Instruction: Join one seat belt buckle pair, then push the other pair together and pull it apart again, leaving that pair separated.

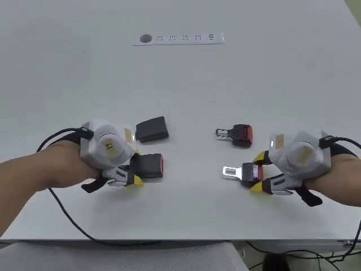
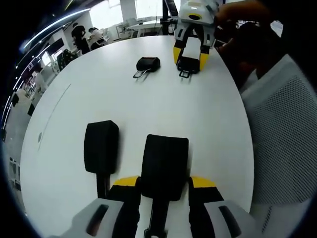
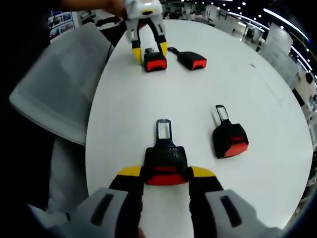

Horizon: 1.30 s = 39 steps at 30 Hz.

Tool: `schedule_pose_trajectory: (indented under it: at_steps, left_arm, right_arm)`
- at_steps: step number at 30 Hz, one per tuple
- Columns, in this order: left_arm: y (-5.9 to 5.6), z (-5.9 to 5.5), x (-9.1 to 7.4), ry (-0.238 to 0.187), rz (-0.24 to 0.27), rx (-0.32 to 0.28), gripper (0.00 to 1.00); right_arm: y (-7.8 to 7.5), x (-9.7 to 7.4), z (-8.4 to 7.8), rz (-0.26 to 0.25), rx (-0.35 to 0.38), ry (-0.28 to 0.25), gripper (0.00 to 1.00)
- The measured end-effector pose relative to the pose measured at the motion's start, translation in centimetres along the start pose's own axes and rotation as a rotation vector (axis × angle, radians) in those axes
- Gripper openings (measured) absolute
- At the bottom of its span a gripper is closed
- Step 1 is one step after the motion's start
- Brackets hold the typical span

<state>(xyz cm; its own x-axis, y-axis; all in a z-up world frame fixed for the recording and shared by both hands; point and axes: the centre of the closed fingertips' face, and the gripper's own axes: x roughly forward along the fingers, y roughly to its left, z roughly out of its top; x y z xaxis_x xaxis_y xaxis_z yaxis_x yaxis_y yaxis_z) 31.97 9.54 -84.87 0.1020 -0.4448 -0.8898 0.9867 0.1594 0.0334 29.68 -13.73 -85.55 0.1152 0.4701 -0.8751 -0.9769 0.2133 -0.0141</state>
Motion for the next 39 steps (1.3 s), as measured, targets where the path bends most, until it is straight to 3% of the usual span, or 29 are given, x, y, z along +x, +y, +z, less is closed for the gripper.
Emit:
schedule_pose_trajectory:
  at_steps: [14, 39]
  left_arm:
    - [0.22, -0.02, 0.15, 0.036, -0.028, 0.080, 0.34]
    - [0.28, -0.23, 0.48, 0.061, -0.038, 0.072, 0.34]
  right_arm:
    - [0.03, 0.11, 0.08, 0.028, -0.047, 0.007, 0.34]
    - [-0.06, 0.34, 0.71, 0.005, -0.055, 0.007, 0.35]
